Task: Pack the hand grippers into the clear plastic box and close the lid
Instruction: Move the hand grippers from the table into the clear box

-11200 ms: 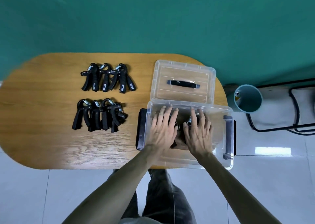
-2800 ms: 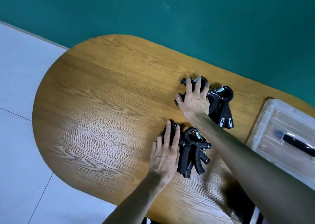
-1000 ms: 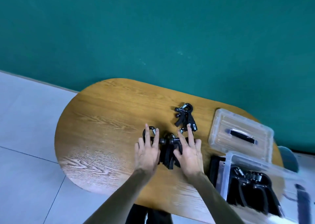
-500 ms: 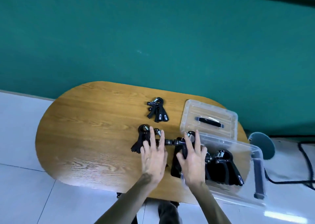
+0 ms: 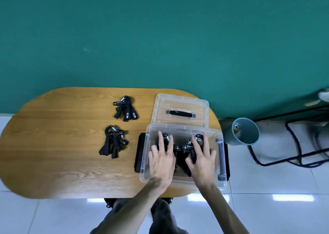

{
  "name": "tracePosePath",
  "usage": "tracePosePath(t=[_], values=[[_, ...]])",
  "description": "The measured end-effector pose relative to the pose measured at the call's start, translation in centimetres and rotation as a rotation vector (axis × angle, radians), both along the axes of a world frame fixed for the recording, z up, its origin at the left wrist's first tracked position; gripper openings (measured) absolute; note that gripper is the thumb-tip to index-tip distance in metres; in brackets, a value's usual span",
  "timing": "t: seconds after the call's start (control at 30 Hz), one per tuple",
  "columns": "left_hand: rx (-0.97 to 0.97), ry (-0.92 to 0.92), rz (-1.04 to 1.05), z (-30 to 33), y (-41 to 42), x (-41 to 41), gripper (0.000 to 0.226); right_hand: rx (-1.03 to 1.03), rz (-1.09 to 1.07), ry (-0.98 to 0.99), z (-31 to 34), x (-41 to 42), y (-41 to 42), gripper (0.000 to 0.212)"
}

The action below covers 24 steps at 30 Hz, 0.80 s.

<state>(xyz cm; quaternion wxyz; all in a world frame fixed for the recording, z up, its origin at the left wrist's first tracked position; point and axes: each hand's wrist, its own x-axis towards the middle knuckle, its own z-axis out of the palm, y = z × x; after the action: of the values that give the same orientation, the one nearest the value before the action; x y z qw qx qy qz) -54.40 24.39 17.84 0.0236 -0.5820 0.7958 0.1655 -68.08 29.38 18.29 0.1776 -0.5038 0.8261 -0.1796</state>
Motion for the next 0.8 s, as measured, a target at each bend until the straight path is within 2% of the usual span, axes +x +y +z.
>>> tracePosePath(t=[0.47, 0.7, 0.8], values=[[0.052, -0.176, -0.049, -7.7, -0.9, -1.9, 0.070, 0.195, 0.079, -0.094, -8.3, -4.3, -0.6, 0.069], [0.062, -0.247, -0.129, -9.4, -2.2, -2.6, 0.079, 0.153, 0.154, -0.063, -10.1, -4.6, -1.0, 0.068], [0.063, -0.247, -0.115, -9.3, -2.1, -2.7, 0.075, 0.149, 0.174, -0.042, -10.3, -4.5, -1.0, 0.069]])
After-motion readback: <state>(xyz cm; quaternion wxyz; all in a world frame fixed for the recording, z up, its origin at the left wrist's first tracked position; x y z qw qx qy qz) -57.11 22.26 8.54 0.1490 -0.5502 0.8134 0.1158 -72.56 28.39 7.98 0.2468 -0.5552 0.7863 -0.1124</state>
